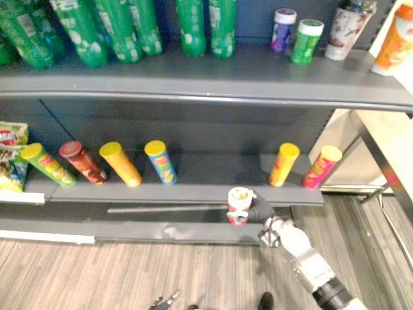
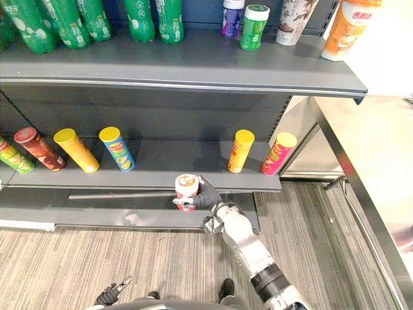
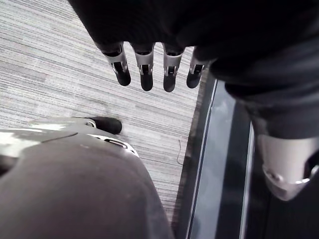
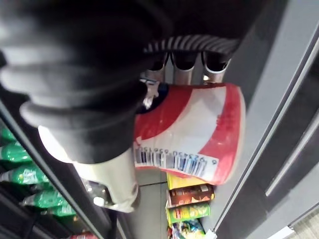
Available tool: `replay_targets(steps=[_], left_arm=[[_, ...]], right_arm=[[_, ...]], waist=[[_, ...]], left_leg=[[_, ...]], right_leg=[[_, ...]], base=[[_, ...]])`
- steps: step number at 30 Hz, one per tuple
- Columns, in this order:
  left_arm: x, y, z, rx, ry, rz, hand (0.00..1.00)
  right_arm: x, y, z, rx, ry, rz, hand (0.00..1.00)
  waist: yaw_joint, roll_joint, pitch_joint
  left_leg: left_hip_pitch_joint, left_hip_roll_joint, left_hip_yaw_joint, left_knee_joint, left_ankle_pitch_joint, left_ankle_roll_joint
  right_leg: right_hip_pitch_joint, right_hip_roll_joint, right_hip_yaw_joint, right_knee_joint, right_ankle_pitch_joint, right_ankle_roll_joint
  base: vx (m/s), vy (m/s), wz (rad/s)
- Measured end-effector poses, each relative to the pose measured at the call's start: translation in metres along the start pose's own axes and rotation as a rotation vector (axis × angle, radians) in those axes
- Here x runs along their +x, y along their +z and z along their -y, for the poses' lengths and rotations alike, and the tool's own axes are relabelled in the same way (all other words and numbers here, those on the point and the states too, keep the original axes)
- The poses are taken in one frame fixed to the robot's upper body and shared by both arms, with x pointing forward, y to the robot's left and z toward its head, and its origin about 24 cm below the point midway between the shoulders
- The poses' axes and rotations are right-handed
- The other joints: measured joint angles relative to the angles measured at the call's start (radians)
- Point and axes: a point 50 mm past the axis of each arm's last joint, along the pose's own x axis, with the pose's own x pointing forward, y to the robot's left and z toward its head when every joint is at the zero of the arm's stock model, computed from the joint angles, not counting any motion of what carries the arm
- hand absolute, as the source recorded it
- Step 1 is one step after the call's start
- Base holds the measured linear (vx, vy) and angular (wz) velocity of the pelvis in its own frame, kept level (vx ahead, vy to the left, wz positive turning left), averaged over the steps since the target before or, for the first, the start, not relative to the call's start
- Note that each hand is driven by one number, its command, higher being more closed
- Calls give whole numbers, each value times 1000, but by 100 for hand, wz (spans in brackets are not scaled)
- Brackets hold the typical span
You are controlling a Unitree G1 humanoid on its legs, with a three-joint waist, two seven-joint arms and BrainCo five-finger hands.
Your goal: Put the gum and the chips on the shelf.
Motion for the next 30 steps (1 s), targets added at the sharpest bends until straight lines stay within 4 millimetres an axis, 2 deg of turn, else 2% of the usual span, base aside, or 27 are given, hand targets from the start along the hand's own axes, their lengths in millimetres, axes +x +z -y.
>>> replay_targets(steps=[5,8,13,16,17,22,30], left_arm=[[0,0,0,-1,8,-2,0],[0,-2,-1,-3,13,-10,0],[-2,-9,-4,-10,24,-29,0],[-2,-8,-4,-10,24,-27,0],[-2,-9,-4,-10,24,-28,0],[-3,-11,-5,-8,25,-39,0],[-3,-11,-7,-16,25,-40,0]], right_arm=[[18,25,-12,29,75,94,100],[29,51,-20,39,127,189,100],[44,96,-20,10,156,334,100],[52,123,-14,-34,157,401,100],[55,140,-8,-70,143,447,100],[59,189,14,-175,66,565,100],[69,215,39,-248,-23,560,100]], waist=[[13,-2,-1],[16,-6,-2],[22,-19,-9],[31,-22,-11],[36,-24,-12],[35,-29,-15],[37,-32,-16]], left_leg=[[3,0,0,-1,0,0],[11,1,2,-1,1,0],[10,6,6,2,1,0],[10,10,13,2,1,-1],[10,11,21,2,2,-2],[9,12,28,0,2,-2],[10,13,33,0,2,-2]], right_leg=[[3,0,0,0,0,0],[10,1,3,0,0,0],[8,6,10,0,0,-1],[4,11,17,0,2,-3],[2,13,19,0,2,-3],[-4,14,26,0,3,-5],[-9,17,36,0,5,-7]], base=[[0,0,0],[0,0,0],[-2,-2,-2],[-4,-5,-6],[0,-3,-7],[7,2,-4],[5,1,-3]])
